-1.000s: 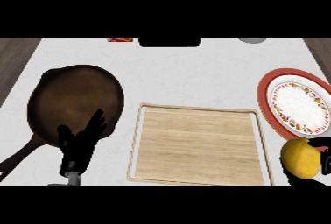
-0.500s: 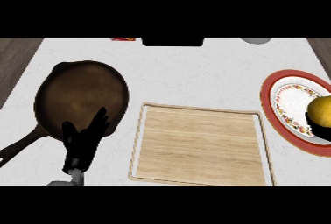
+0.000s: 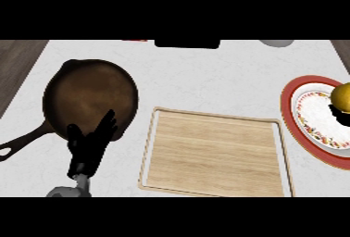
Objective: Pick the lemon from the tray and place it in the plate
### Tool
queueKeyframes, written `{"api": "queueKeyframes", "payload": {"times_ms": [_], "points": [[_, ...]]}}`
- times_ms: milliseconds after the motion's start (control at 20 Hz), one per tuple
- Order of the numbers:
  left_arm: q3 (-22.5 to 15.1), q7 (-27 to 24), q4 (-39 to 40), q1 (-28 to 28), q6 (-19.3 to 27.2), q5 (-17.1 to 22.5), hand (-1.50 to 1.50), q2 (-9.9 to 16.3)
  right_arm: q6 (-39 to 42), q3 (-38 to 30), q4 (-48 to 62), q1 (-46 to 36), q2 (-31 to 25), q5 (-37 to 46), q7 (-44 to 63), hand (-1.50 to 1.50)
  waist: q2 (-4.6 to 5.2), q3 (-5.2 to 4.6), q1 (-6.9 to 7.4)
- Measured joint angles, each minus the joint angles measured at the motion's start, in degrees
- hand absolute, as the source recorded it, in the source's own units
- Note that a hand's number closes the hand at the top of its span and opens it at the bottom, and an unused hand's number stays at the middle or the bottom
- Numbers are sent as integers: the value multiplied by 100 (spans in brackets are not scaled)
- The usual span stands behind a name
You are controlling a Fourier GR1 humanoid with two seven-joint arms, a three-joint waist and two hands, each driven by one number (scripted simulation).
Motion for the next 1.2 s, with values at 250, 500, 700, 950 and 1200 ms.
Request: {"api": "queueKeyframes", "payload": {"times_ms": [250,500,700,950,1200], "points": [[-70,-1,-35,-18,-15,-43,0,-34,413,418,1029,-443,-159,547,178,-150,42,13,120],[-70,-87,16,18,-16,-56,0,-73,989,325,1660,-818,-69,509,-352,-150,55,24,123],[-38,-73,38,4,-13,-50,0,-69,1390,-63,1888,-960,14,144,-922,-150,48,29,66],[3,-99,46,8,-23,-39,0,-58,1963,-597,2227,-1098,-136,-343,-1204,-150,46,27,36],[45,-183,62,80,-95,-12,0,-16,2939,-864,2546,-993,-582,-584,-1212,-150,38,26,6]]}}
